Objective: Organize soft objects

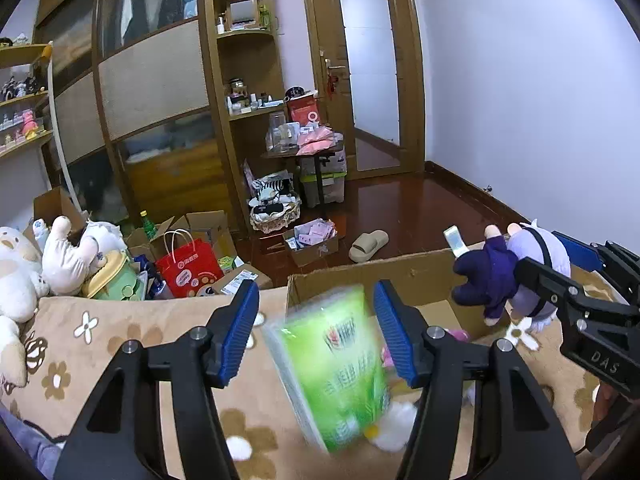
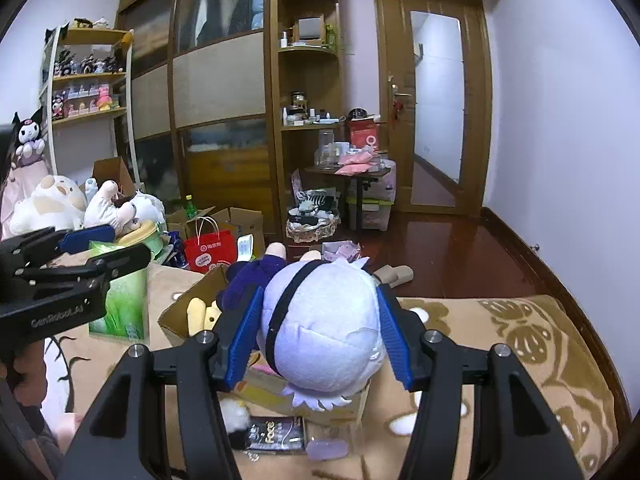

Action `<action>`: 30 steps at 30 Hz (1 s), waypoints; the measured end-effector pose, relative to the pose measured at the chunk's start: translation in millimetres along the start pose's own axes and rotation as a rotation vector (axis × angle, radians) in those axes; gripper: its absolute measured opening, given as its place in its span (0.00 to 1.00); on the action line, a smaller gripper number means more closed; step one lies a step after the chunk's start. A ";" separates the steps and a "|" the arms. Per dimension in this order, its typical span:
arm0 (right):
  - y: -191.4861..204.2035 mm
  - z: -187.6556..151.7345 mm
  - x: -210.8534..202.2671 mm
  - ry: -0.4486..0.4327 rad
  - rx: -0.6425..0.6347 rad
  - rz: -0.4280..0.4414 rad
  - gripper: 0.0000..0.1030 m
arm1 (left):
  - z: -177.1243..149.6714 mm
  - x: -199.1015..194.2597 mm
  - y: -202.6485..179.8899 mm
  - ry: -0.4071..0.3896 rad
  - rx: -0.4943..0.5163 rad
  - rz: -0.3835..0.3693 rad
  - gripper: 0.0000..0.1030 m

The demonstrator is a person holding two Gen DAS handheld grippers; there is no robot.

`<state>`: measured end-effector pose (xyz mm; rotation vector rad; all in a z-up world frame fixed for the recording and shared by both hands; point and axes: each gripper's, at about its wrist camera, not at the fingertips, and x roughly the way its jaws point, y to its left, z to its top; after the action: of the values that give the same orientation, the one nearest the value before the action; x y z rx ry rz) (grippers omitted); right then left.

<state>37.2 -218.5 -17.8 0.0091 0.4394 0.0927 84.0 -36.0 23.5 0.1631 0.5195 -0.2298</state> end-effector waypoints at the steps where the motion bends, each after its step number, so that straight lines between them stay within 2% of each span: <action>1: -0.3 0.4 5.0 0.004 -0.005 0.004 0.58 | 0.4 6.3 -0.4 0.011 -0.003 -0.009 0.57; 4: -3.0 -2.0 19.5 0.020 -0.013 0.005 0.58 | -1.8 32.1 -0.3 0.060 -0.021 -0.046 0.57; 9: -11.7 -11.6 44.1 0.054 0.009 0.013 0.58 | -16.0 72.9 0.2 0.158 -0.036 -0.036 0.57; 16: -18.8 -22.0 58.1 0.071 0.034 0.028 0.58 | -37.2 84.2 11.8 0.283 -0.073 -0.012 0.57; 18: -18.2 -25.3 61.6 0.076 0.035 0.034 0.59 | -44.7 81.8 18.9 0.323 -0.096 0.003 0.60; 20: -17.5 -27.5 64.1 0.081 0.035 0.033 0.59 | -53.6 81.3 26.5 0.372 -0.123 0.004 0.73; 25: -15.1 -31.4 64.8 0.093 0.032 0.030 0.59 | -80.8 89.7 42.5 0.518 -0.196 0.026 0.76; 30: -13.4 -29.7 64.2 0.095 0.027 0.027 0.59 | -101.0 108.6 41.9 0.655 -0.235 -0.016 0.78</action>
<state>83.6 -226.2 -72.2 0.0370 0.5360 0.1140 138.8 6.7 -114.1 -0.0007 1.1924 -0.1252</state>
